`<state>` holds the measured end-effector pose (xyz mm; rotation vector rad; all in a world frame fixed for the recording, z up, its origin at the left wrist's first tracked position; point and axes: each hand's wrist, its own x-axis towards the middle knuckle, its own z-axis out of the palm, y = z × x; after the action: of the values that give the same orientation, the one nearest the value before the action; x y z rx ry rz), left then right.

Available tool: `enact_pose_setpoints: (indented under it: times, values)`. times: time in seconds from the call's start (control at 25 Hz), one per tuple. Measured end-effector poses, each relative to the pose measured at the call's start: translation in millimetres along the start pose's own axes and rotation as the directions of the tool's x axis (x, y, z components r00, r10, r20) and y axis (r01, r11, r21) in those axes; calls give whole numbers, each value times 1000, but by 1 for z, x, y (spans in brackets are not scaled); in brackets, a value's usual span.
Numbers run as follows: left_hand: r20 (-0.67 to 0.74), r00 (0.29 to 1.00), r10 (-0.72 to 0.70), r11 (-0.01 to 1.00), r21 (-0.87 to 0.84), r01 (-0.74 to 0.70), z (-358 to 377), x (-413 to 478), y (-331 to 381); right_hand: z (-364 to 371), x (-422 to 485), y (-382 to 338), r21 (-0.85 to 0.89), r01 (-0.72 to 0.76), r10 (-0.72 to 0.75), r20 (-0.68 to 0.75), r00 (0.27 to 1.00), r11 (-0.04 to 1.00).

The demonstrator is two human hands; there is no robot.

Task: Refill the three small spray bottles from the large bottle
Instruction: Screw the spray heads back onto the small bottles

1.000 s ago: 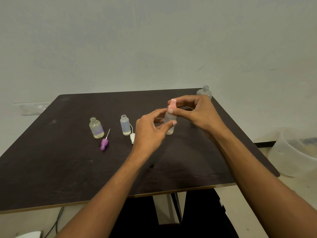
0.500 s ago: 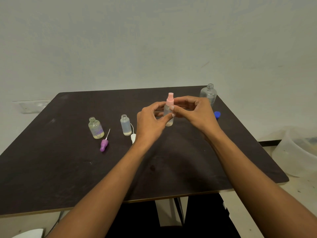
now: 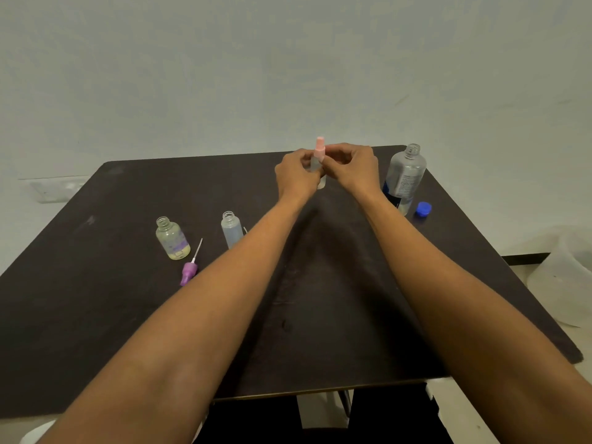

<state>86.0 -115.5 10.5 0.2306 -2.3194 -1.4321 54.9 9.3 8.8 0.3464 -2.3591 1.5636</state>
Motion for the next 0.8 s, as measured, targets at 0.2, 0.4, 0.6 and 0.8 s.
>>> enact_pose_setpoints:
  times: [0.2, 0.4, 0.6, 0.8]
  values:
    - [-3, 997, -71, 997, 18, 71, 19, 30, -17, 22, 27, 24, -6, -124, 124, 32, 992, 992]
    - [-9, 996, -91, 995, 37, 91, 31, 42, -34, 28, 29, 34, 30, -191, 187, 98, 977, 981]
    - [-26, 996, -81, 996, 25, 81, 33, 44, -37, 29, 30, 33, 53, -190, 183, 113, 977, 980]
    - [34, 996, -84, 993, 91, 81, 26, 40, -32, 21, 20, 24, 42, -189, 185, 97, 978, 981]
